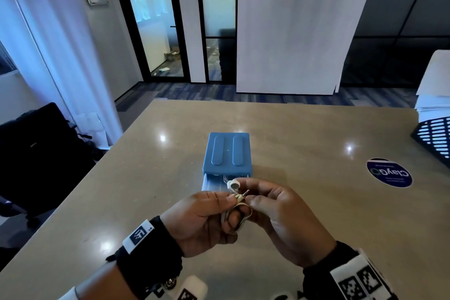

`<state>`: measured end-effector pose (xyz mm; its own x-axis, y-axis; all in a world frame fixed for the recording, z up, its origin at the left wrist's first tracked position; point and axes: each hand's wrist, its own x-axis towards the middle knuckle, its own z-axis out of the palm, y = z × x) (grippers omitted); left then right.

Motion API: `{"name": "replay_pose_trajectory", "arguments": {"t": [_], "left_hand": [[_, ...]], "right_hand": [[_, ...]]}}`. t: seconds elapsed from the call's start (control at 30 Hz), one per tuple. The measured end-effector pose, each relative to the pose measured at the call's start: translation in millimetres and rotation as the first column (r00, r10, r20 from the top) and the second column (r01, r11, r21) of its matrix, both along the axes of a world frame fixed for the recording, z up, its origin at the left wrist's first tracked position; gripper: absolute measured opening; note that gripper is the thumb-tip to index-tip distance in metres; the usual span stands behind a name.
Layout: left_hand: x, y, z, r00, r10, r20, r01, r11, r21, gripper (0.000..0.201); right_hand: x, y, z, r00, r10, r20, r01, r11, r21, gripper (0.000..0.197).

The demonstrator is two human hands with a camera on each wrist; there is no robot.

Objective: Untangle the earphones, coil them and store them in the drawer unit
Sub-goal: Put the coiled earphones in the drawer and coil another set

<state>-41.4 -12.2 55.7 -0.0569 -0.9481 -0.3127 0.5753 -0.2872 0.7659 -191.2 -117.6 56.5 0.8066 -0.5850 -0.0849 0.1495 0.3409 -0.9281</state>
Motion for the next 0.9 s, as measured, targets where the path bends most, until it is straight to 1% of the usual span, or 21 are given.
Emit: {"name": "replay_pose_trajectory", "arguments": {"t": [0.13,0.2,0.27,0.33,0.4,0.5,0.53,0.6,0.67,0.7,0.8,0.83,0.9], "left_hand": [[-2.3,-0.9,6.3,0.999,0.011,0.037,-0.01,1.0,-0.016,0.02],[-6.6,-1.8,10.1,0.996,0.025,0.082,-0.022,0.999,-0.036,0.018],[-11.5,-2.9,12.3,0.988,0.066,0.141,-0.06,0.997,-0.043,0.016],[-16.7,-4.7,14.0,0.975,0.114,0.189,-0.108,0.993,-0.041,0.014],[-20.1,-7.5,14.5,0.963,0.174,0.205,-0.17,0.985,-0.04,0.011],[-18.8,-12.4,9.6,0.924,0.324,0.204,-0.326,0.945,-0.024,0.029],[-18.2,-13.2,8.9,0.906,0.359,0.223,-0.362,0.932,-0.027,0.031],[-19.1,-13.8,7.7,0.885,0.385,0.263,-0.387,0.921,-0.043,0.023],[-20.6,-14.4,7.5,0.861,0.403,0.311,-0.407,0.912,-0.057,0.013],[-20.9,-15.0,7.5,0.843,0.409,0.349,-0.413,0.908,-0.066,0.011],[-20.2,-18.6,8.6,0.78,0.41,0.472,-0.408,0.906,-0.111,0.012],[-20.0,-19.6,9.8,0.77,0.415,0.485,-0.407,0.904,-0.126,0.012],[-19.3,-20.7,11.7,0.773,0.425,0.471,-0.416,0.9,-0.129,0.012]], "right_hand": [[-0.9,-1.0,-2.4,0.996,-0.035,0.082,0.019,0.982,0.188,0.027],[-1.4,-0.9,-3.2,0.99,-0.062,0.126,0.025,0.961,0.274,0.029],[-1.3,0.0,-4.0,0.985,-0.087,0.151,0.036,0.949,0.315,0.032],[-0.3,1.3,-6.9,0.98,-0.127,0.151,0.071,0.941,0.33,0.034],[1.0,2.1,-9.7,0.973,-0.178,0.148,0.116,0.929,0.352,0.034],[2.8,5.1,-11.4,0.957,-0.256,0.139,0.191,0.912,0.363,0.035],[3.2,5.9,-11.5,0.951,-0.279,0.13,0.22,0.912,0.346,0.031],[3.7,7.4,-11.1,0.941,-0.319,0.111,0.27,0.909,0.318,0.025],[5.0,8.3,-9.6,0.936,-0.339,0.101,0.293,0.903,0.313,0.022],[5.4,8.1,-9.0,0.933,-0.345,0.099,0.299,0.9,0.317,0.021],[7.6,5.8,-8.1,0.933,-0.349,0.088,0.306,0.897,0.32,0.019],[8.2,4.8,-9.1,0.932,-0.353,0.085,0.31,0.895,0.321,0.02],[8.8,3.9,-10.4,0.933,-0.347,0.096,0.298,0.895,0.332,0.022]]}}
